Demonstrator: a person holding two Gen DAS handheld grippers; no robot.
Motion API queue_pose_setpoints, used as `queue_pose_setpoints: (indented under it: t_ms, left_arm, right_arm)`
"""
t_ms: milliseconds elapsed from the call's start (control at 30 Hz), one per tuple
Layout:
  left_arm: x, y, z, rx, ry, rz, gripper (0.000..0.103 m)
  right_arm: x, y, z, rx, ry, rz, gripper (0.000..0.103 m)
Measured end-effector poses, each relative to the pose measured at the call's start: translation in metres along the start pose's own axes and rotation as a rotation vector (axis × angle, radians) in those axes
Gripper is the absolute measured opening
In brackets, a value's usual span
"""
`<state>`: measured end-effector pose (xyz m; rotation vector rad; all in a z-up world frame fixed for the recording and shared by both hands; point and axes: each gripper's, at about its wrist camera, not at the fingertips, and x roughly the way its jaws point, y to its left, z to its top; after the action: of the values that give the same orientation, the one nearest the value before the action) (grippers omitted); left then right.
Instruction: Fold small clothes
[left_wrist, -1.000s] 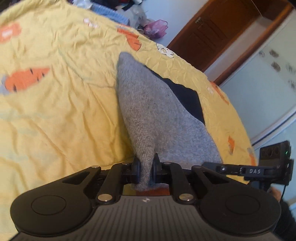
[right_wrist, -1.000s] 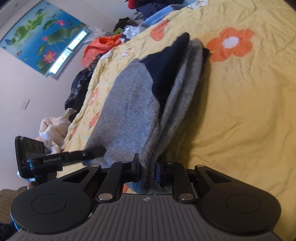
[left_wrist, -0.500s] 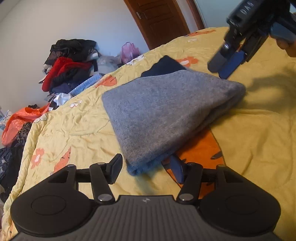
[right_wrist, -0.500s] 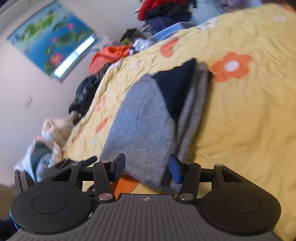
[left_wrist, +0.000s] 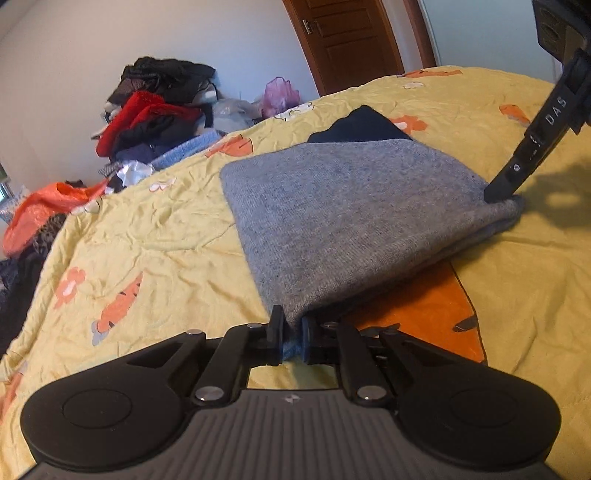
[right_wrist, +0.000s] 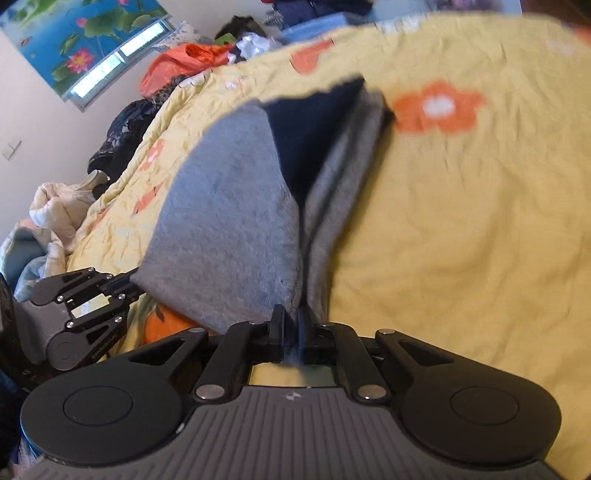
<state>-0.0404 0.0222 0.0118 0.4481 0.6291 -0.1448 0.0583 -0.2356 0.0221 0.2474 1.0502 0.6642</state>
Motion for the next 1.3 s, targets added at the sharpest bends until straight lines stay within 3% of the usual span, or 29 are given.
queue_pose_setpoints:
  t_ms: [33, 100, 167, 233, 367, 533, 600, 633, 700, 767, 900, 967, 1033, 1067, 1133, 1300]
  left_arm:
    - [0.0, -0.001, 0.001, 0.001, 0.0, 0.008, 0.009]
    - [0.0, -0.003, 0.0, 0.0, -0.005, 0.015, 0.011]
    - [-0.002, -0.004, -0.002, 0.0, -0.017, 0.023, 0.011]
    - [-0.002, -0.006, -0.005, -0.008, -0.026, 0.03, 0.011]
    - [-0.002, -0.006, -0.005, -0.037, -0.026, 0.037, 0.011]
    - [0.0, -0.004, -0.003, -0.07, -0.016, 0.028, 0.011]
    - [0.0, -0.001, -0.003, -0.093, -0.014, 0.015, 0.011]
    - [0.001, 0.002, -0.003, -0.107, -0.013, 0.007, 0.011]
    - [0.001, 0.006, -0.003, -0.138, -0.01, -0.013, 0.011]
    - [0.002, 0.007, -0.003, -0.148, -0.009, -0.024, 0.011]
    - [0.002, 0.004, -0.004, -0.146, -0.013, -0.019, 0.011]
    - [0.001, 0.004, -0.004, -0.15, -0.015, -0.021, 0.011]
    - [0.001, 0.005, -0.004, -0.152, -0.015, -0.023, 0.011]
    - [0.001, 0.005, -0.004, -0.147, -0.014, -0.02, 0.011]
    - [0.001, 0.004, -0.004, -0.141, -0.012, -0.014, 0.011]
    - [0.001, 0.002, -0.003, -0.133, -0.005, -0.004, 0.011]
  right_arm:
    - [0.0, 0.002, 0.001, -0.005, -0.001, -0.005, 0.008]
    - [-0.002, 0.004, 0.009, 0.005, 0.011, 0.034, 0.024]
    - [-0.009, 0.003, 0.025, 0.043, -0.025, 0.09, 0.064]
    - [-0.018, 0.0, 0.045, 0.064, -0.129, 0.088, 0.084]
    - [-0.007, -0.016, 0.096, 0.116, -0.233, 0.03, 0.082]
    - [0.031, -0.023, 0.136, 0.097, -0.254, -0.105, 0.079]
    - [0.048, -0.024, 0.142, 0.092, -0.213, -0.081, 0.047]
    - [0.058, -0.025, 0.146, 0.096, -0.168, -0.06, 0.015]
    - [0.059, -0.016, 0.151, 0.031, -0.184, -0.098, 0.015]
    - [0.059, -0.022, 0.161, 0.027, -0.204, -0.129, 0.009]
    - [0.077, -0.046, 0.162, 0.087, -0.14, -0.166, 0.009]
    - [0.071, -0.038, 0.156, 0.074, -0.167, -0.164, 0.013]
    - [0.054, -0.034, 0.153, 0.107, -0.209, -0.121, 0.025]
    - [0.044, -0.032, 0.149, 0.132, -0.225, -0.098, 0.04]
    - [0.028, -0.028, 0.137, 0.155, -0.239, -0.037, 0.054]
    - [0.009, -0.003, 0.094, 0.076, -0.143, 0.046, 0.054]
